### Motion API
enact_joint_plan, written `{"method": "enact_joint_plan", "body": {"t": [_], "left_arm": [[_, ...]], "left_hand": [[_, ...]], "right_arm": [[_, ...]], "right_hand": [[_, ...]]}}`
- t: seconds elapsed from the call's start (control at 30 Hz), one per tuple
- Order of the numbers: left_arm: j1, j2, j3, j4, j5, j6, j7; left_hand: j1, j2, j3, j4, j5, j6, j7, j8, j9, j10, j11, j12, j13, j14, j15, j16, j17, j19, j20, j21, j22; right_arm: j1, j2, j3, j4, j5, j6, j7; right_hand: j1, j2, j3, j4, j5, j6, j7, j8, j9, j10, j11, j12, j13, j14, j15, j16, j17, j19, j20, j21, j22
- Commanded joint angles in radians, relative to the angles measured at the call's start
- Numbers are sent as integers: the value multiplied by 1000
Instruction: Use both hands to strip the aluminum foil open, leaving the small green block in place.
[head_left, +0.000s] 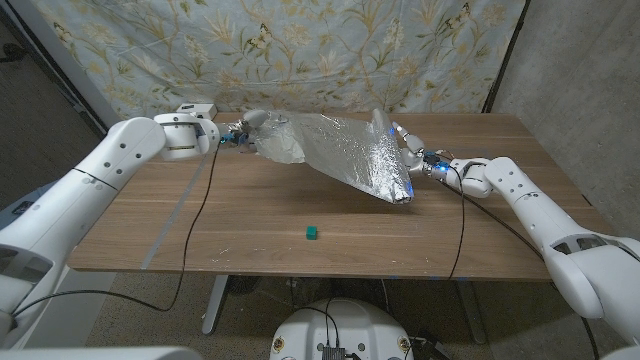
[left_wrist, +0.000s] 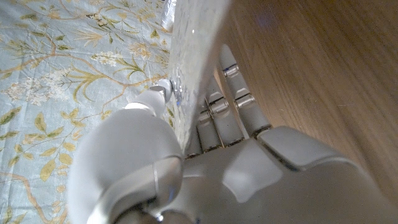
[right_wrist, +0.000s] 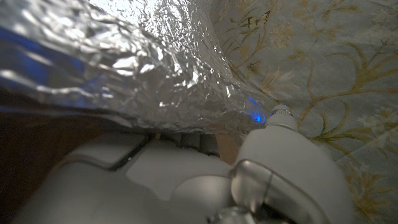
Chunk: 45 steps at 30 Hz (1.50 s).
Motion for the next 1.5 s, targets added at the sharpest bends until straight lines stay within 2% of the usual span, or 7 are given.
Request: {"method": "enact_joint_plan", "body": {"t": [0.03, 0.27, 0.57, 0.77, 1.0, 1.27, 1.5], "left_arm": [[-2, 9, 2, 13, -3, -2, -24], [-5, 12, 4, 22, 1, -2, -37], [23, 29, -23, -5, -13, -7, -8], [47, 47, -42, -15, -29, -11, -17], [104, 64, -77, -32, -58, -36, -15], [128, 84, -88, -34, -66, -49, -38], [141, 88, -98, -35, -82, -57, -26]], "left_hand": [[11, 1, -2, -2, -1, 14, 1, -4, 1, 16, -14, 0, 2, 3, 0, -2, 3, -2, -2, 9, 0], [12, 0, -2, -3, -2, 14, -1, -5, 0, 17, -13, -1, 1, 6, 1, -1, 3, -2, -3, 12, 0], [13, 0, -3, -3, -3, 13, -1, -6, -1, 17, -12, -2, 0, 7, 1, -2, 2, -2, -2, 15, 0], [13, 1, -4, -1, -4, 12, 0, -6, 1, 17, -13, -3, -1, 5, 1, -3, 3, -4, -2, 17, 0], [11, 0, -4, 0, -4, 15, -1, -6, 0, 19, -14, -3, -1, 6, -1, -5, 2, -5, -2, 19, 0], [11, 1, -4, 1, -5, 15, 1, -9, -2, 18, -13, -4, 0, 4, -1, -6, 3, -7, -2, 22, 0], [12, 1, -4, 0, -5, 14, 0, -9, -2, 16, -13, -5, 0, 6, -1, -6, 3, -8, -2, 24, -1]], "right_arm": [[2, 4, -4, -3, 2, 0, -23], [5, 7, -8, -1, -3, 7, -24], [44, 33, -35, 61, -32, 22, 18], [41, 40, -37, 44, -38, 18, 7], [28, 44, -35, 16, -34, 11, -22], [-4, 37, -26, -33, -19, 8, -62], [4, 38, -36, -20, -18, 1, -59]], "right_hand": [[2, 9, -5, 0, 6, 2, 42, 5, 2, 10, -1, 4, 6, 7, 1, -6, 2, 12, -1, -5, 1], [0, 11, -8, 1, 6, 0, 42, 5, 2, 8, -1, 3, 7, 7, 1, -7, 3, 12, -1, -6, 1], [-2, 12, -11, 3, 5, 1, 43, 5, 2, 9, -2, 3, 8, 7, 0, -9, 4, 13, 0, -6, 1], [-2, 13, -12, 3, 5, -1, 43, 4, 2, 10, -2, 3, 8, 6, 1, -10, 4, 13, 0, -7, 1], [-3, 14, -14, 3, 5, 0, 43, 4, 2, 12, -1, 4, 9, 9, 1, -11, 5, 15, 1, -7, 1], [-5, 16, -17, 5, 5, 0, 43, 5, 2, 12, -1, 3, 9, 9, 2, -12, 5, 15, 1, -8, 1], [-5, 17, -19, 5, 5, 0, 43, 5, 2, 11, -1, 2, 10, 10, 2, -13, 6, 15, 1, -8, 1]]}}
